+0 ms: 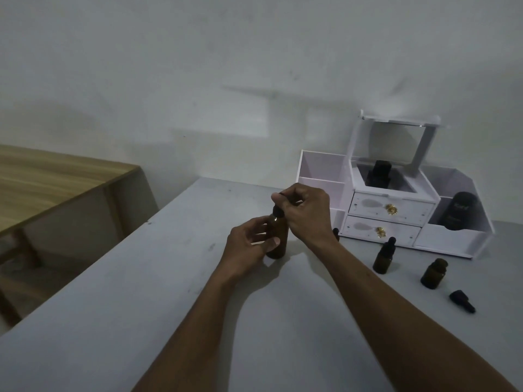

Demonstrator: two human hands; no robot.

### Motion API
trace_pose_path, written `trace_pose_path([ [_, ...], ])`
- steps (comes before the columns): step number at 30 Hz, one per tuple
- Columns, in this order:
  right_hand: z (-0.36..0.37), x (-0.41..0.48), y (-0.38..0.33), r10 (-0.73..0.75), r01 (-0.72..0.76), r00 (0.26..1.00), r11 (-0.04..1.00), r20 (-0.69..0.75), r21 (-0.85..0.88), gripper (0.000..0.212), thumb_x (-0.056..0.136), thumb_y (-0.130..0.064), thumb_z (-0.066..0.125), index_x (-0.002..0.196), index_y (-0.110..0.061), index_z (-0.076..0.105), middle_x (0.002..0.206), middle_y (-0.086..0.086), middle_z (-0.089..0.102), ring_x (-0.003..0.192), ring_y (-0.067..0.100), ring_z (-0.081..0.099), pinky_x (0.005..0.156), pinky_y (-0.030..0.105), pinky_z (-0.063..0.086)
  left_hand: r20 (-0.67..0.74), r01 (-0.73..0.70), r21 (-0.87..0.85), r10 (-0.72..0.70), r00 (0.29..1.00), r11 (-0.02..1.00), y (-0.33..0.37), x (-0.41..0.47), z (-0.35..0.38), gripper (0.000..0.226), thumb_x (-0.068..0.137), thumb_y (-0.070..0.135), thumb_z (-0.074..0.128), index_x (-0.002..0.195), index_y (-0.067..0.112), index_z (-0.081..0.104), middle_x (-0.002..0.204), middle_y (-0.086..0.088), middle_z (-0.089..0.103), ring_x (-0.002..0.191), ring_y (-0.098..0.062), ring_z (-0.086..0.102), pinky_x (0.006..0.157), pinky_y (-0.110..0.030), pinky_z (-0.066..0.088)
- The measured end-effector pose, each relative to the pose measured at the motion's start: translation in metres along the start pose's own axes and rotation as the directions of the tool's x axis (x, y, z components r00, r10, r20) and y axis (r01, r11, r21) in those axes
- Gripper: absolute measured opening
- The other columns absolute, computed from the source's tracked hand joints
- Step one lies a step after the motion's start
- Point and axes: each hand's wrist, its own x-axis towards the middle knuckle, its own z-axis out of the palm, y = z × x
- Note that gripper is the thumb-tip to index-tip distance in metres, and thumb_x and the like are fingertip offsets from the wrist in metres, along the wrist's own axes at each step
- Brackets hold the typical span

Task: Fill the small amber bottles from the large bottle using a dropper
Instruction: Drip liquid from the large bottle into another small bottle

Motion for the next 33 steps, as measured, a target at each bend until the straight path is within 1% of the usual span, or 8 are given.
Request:
trace_pose_path([
  [2, -0.001, -0.001, -0.001, -0.009, 0.009, 1.0, 1.0, 0.008, -0.016, 0.011, 0.085, -0.025, 0.075, 0.083, -0.014, 0.077, 0.073, -0.008, 0.072, 0.064, 0.0, 0.067, 0.066, 0.003, 0.046, -0.001, 0.0, -0.003, 0.0, 1.0, 1.0, 0.0, 0.0, 0.0, 0.05, 0.08, 0.023, 0.077, 0.125, 0.028, 0.058, 0.112, 0.013, 0.061, 0.099, -0.008, 0.061, 0.068, -0.005, 0.047],
  [7, -0.007, -0.002, -0.003, -0.022, 0.023, 1.0, 0.999, 0.018, -0.03, 0.013, 0.085, -0.03, 0.074, 0.089, -0.018, 0.077, 0.077, -0.014, 0.07, 0.067, -0.006, 0.065, 0.067, 0.002, 0.047, 0.006, 0.014, -0.001, -0.014, 1.0, 1.0, 0.003, -0.003, 0.0, 0.053, 0.081, 0.02, 0.076, 0.13, 0.023, 0.056, 0.121, 0.006, 0.062, 0.109, -0.013, 0.062, 0.085, -0.02, 0.048],
  [13, -0.024, 0.008, -0.03, -0.061, 0.063, 0.998, 0.995, -0.031, 0.078, 0.016, 0.088, -0.03, 0.072, 0.092, -0.015, 0.074, 0.075, -0.008, 0.074, 0.069, -0.001, 0.07, 0.071, 0.012, 0.055, -0.016, 0.011, 0.041, -0.011, 1.0, 0.999, 0.004, -0.007, 0.0, 0.054, 0.082, 0.013, 0.075, 0.131, 0.024, 0.056, 0.116, 0.01, 0.062, 0.104, -0.009, 0.06, 0.075, -0.006, 0.043],
  [17, -0.046, 0.02, -0.053, -0.102, 0.116, 0.987, 0.986, -0.123, 0.118, 0.016, 0.089, -0.031, 0.07, 0.093, -0.015, 0.073, 0.075, -0.01, 0.073, 0.071, -0.002, 0.069, 0.069, 0.008, 0.051, -0.051, 0.035, 0.068, -0.032, 0.998, 0.997, 0.004, -0.006, 0.002, 0.06, 0.08, 0.019, 0.076, 0.134, 0.027, 0.051, 0.133, 0.0, 0.058, 0.119, -0.018, 0.057, 0.1, -0.035, 0.045],
  [21, -0.091, 0.026, -0.067, -0.096, 0.159, 0.956, 0.964, -0.276, 0.214, 0.015, 0.092, -0.025, 0.067, 0.097, -0.011, 0.069, 0.082, -0.003, 0.074, 0.076, 0.003, 0.072, 0.075, 0.023, 0.059, -0.251, -0.043, 0.068, 0.059, 0.966, 0.997, 0.011, -0.014, 0.005, 0.068, 0.076, 0.027, 0.08, 0.134, 0.037, 0.046, 0.123, 0.011, 0.059, 0.112, -0.009, 0.055, 0.083, -0.022, 0.048],
  [25, -0.144, 0.016, -0.051, -0.076, 0.169, 0.906, 0.967, -0.416, 0.191, 0.014, 0.091, -0.023, 0.068, 0.097, -0.011, 0.07, 0.083, -0.001, 0.074, 0.077, 0.009, 0.074, 0.076, 0.034, 0.061, -0.456, -0.206, 0.111, 0.234, 0.858, 0.972, 0.036, -0.034, 0.016, 0.046, 0.081, 0.022, 0.076, 0.121, 0.031, 0.054, 0.102, 0.012, 0.061, 0.093, -0.005, 0.06, 0.072, -0.02, 0.049],
  [29, -0.191, -0.007, -0.016, -0.024, 0.088, 0.869, 0.991, -0.495, 0.105, 0.014, 0.09, -0.026, 0.07, 0.096, -0.013, 0.071, 0.083, 0.001, 0.074, 0.078, 0.013, 0.073, 0.075, 0.031, 0.06, -0.322, -0.335, 0.061, 0.336, 0.885, 0.94, 0.061, -0.058, 0.056, 0.016, 0.084, 0.015, 0.071, 0.099, 0.021, 0.067, 0.085, 0.011, 0.068, 0.079, -0.002, 0.066, 0.071, -0.014, 0.053],
  [33, -0.224, -0.027, 0.014, 0.036, -0.003, 0.83, 0.998, -0.556, 0.06, 0.009, 0.088, -0.026, 0.072, 0.092, -0.018, 0.074, 0.076, -0.006, 0.074, 0.068, 0.005, 0.071, 0.068, 0.027, 0.058, 0.047, -0.25, -0.039, 0.252, 0.967, 0.967, 0.079, -0.077, 0.114, 0.016, 0.083, 0.018, 0.072, 0.098, 0.024, 0.07, 0.087, 0.009, 0.072, 0.081, -0.002, 0.068, 0.074, -0.017, 0.056],
])
